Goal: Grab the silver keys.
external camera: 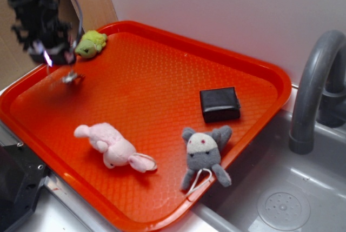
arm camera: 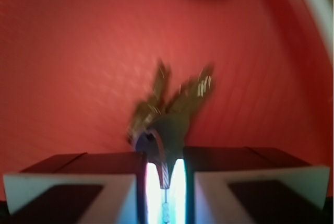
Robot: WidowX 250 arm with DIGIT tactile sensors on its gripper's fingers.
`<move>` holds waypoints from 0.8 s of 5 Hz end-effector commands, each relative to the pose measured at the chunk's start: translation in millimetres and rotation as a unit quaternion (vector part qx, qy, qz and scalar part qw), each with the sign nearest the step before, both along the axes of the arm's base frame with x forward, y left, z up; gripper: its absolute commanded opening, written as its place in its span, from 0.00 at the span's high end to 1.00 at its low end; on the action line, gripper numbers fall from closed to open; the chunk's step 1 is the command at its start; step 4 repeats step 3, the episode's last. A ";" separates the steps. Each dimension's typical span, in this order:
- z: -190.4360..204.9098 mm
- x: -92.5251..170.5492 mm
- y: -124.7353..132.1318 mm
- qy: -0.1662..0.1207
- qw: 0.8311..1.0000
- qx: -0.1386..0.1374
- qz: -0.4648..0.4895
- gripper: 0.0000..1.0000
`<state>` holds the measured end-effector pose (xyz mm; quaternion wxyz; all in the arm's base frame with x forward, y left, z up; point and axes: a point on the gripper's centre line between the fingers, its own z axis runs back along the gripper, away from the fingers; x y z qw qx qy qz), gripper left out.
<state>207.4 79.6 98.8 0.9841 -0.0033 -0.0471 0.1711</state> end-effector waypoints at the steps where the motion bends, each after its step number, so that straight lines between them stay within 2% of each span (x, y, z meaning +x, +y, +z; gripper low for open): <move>1: 68.8 17.7 -19.3 -0.029 0.982 0.064 -0.173 1.00; 2: 85.5 24.7 -21.6 -0.013 0.979 0.068 -0.192 1.00; 3: 80.7 27.0 -17.5 -0.010 0.983 0.045 -0.179 1.00; 4: 80.7 27.0 -17.5 -0.010 0.983 0.045 -0.179 1.00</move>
